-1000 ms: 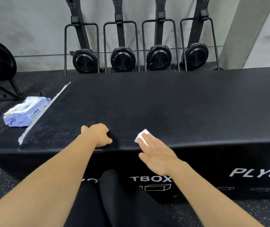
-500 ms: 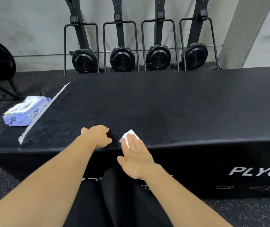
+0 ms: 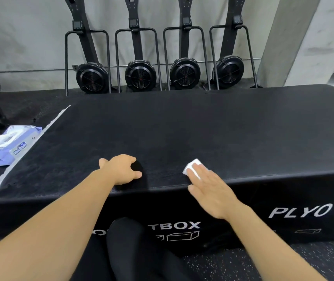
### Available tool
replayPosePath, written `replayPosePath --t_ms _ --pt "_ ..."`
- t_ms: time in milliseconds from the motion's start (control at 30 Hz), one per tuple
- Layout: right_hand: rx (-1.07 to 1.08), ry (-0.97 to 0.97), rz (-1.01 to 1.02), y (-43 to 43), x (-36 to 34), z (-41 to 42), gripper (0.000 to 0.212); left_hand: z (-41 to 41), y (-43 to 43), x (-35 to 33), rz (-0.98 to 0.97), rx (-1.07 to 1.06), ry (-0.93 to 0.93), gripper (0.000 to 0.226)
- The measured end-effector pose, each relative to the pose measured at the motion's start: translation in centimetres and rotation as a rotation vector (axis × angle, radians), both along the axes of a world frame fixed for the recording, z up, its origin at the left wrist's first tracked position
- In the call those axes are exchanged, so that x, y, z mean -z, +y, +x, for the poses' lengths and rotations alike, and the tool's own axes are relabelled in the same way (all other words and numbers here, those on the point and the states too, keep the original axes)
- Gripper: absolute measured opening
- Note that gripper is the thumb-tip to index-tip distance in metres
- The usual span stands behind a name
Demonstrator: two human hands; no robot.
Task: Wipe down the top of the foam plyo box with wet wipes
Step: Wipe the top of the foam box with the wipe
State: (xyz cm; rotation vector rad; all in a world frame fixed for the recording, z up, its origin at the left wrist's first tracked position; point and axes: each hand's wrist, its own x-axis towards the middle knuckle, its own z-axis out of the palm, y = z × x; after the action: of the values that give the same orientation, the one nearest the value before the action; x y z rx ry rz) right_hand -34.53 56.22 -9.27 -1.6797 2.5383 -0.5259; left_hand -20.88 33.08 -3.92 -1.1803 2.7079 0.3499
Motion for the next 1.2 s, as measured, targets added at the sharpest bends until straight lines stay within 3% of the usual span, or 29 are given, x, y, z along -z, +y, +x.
replayPosePath --t_ms 133,300,467,567,733,867,1033,1200 --pt "0.152 0.002 0.02 2.5 -0.1 -3.6 0.031 -1.3 0.4 0.1 0.033 0.02 0.001 0.061" --pt "0.318 0.038 0.076 -0.8 0.3 -0.6 0.046 -1.4 -0.3 0.4 0.054 0.02 -0.017 0.061" --pt "0.185 -0.062 0.061 -6.1 0.1 5.4 0.055 -1.4 -0.4 0.4 -0.001 0.047 -0.066 0.062" --pt "0.065 -0.102 0.179 -7.7 0.2 6.3 0.062 -1.4 -0.4 0.2 -0.037 0.066 -0.095 0.064" --pt "-0.013 -0.096 0.155 -6.3 -0.5 2.7 0.049 -1.6 -0.5 0.0 -0.027 0.056 -0.084 0.063" --pt "0.132 -0.075 0.066 -2.7 -1.2 -2.4 0.029 -1.4 -0.5 0.1 0.002 0.043 -0.06 0.061" --pt "0.344 -0.147 0.12 1.0 -1.7 -7.2 0.032 -1.3 -0.8 0.3 0.016 0.048 -0.037 0.062" --pt "0.441 -0.127 0.129 -2.4 -1.4 -4.4 0.046 -1.2 -0.9 0.4 0.044 0.054 -0.025 0.062"
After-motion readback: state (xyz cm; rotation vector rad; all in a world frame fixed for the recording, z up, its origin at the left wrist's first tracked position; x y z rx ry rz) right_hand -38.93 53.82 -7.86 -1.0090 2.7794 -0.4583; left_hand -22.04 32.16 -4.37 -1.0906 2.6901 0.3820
